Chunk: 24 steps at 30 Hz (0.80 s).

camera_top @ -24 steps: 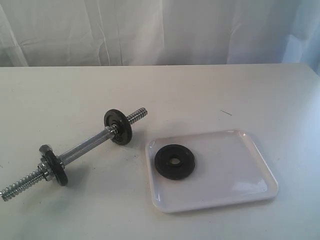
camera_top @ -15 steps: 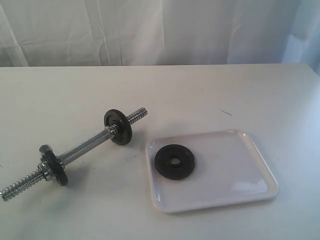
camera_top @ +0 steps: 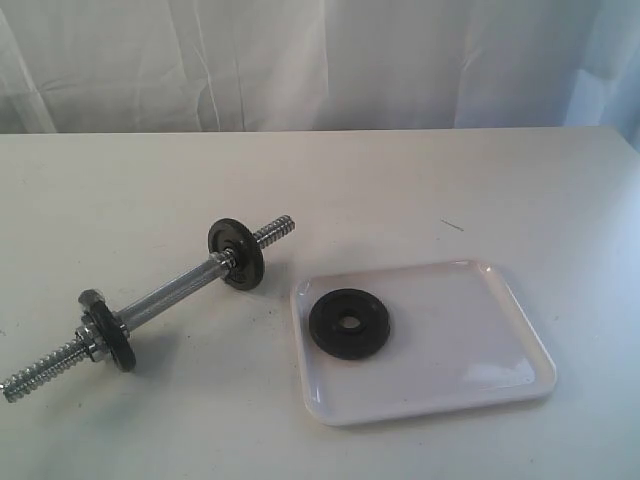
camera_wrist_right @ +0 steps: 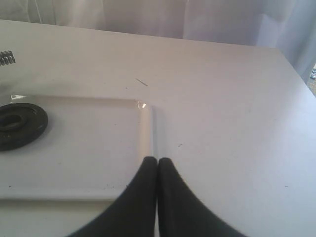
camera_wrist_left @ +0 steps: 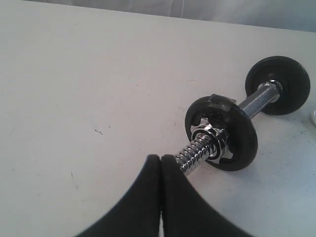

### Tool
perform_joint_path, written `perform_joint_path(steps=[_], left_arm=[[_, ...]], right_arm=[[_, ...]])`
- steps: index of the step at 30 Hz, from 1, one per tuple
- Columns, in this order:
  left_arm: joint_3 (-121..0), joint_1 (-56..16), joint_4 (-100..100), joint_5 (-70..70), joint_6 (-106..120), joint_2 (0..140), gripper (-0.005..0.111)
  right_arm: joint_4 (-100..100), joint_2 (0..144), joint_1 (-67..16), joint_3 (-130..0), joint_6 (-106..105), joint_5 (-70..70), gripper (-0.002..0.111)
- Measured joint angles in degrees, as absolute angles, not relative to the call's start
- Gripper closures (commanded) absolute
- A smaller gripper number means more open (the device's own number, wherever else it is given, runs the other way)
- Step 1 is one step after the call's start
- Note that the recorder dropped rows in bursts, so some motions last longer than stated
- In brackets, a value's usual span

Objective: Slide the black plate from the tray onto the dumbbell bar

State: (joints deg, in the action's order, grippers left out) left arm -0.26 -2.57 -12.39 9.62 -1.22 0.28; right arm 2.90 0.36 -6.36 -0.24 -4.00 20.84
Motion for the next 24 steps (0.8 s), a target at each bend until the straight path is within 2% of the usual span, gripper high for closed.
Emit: perform_joint_path(steps=[10,17,24], left_arm=[[-0.3,-2.6,-15.3,6.3,-2.2,0.3,0.107],[-0.6,-2.6,-15.6,4.4,-13.5,0.3,0.107],[-16.5,-2.6,-15.2,13.4,-6.7,8.2,0.107]], right_arm=[[2.9,0.4,-6.4,-0.2,-4.0,20.8,0.108],[2.9,0.4,-6.4,-0.2,-4.0,20.8,0.108],[2.9,0.4,-6.4,-0.2,-4.0,20.8,0.108]])
